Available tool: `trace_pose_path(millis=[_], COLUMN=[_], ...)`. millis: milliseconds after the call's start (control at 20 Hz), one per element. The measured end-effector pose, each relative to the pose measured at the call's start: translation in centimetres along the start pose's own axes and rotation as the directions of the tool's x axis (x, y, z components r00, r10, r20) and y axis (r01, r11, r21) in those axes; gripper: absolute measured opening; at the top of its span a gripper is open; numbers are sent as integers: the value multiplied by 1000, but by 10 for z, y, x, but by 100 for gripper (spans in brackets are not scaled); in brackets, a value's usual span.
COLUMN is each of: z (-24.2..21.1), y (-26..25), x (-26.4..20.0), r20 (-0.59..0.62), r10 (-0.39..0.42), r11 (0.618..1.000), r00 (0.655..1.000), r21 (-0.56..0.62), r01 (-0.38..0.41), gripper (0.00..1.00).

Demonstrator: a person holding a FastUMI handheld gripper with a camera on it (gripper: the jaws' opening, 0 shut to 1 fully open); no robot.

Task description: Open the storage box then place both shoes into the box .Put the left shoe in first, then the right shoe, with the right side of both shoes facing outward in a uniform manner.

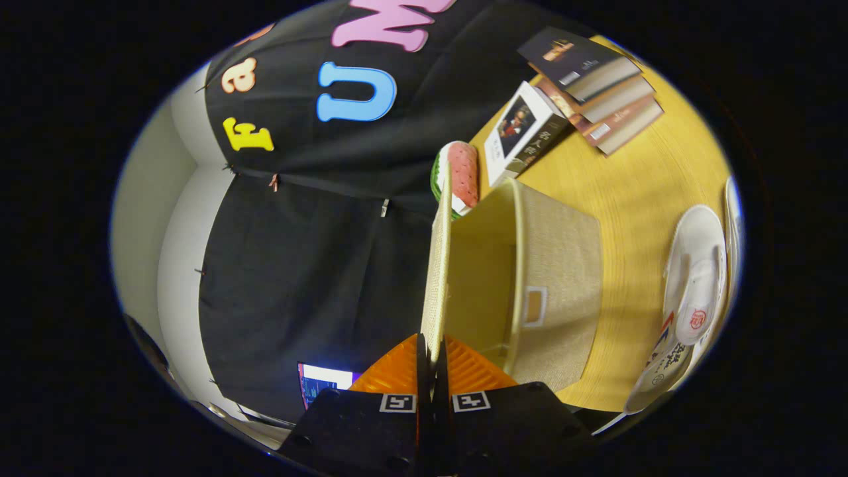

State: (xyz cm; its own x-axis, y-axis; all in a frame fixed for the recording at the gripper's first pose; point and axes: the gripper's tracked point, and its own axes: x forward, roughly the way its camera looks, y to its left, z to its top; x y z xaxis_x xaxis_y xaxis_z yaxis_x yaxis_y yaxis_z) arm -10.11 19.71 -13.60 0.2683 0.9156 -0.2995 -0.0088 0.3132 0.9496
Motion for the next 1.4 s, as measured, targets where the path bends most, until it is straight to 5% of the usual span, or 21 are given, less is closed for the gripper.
trace_pose_path(millis=[350,550,600,650,800,900,1400], z=[-2,-13,-18,-25,-42,-46,-27], y=[103,133,135,140,139,135,155], x=[59,106,115,124,138,135,136], r20=[-20,-29,-39,-50,-89,-105,-58], r10=[33,51,44,39,19,3,79], r11=[969,956,954,954,944,937,960], r00=[999,998,998,998,996,994,995], r21=[-243,-287,-294,-297,-327,-347,-264], r01=[-37,-58,-53,-52,-47,-40,-91], gripper=[10,16,30,32,83,97,96])
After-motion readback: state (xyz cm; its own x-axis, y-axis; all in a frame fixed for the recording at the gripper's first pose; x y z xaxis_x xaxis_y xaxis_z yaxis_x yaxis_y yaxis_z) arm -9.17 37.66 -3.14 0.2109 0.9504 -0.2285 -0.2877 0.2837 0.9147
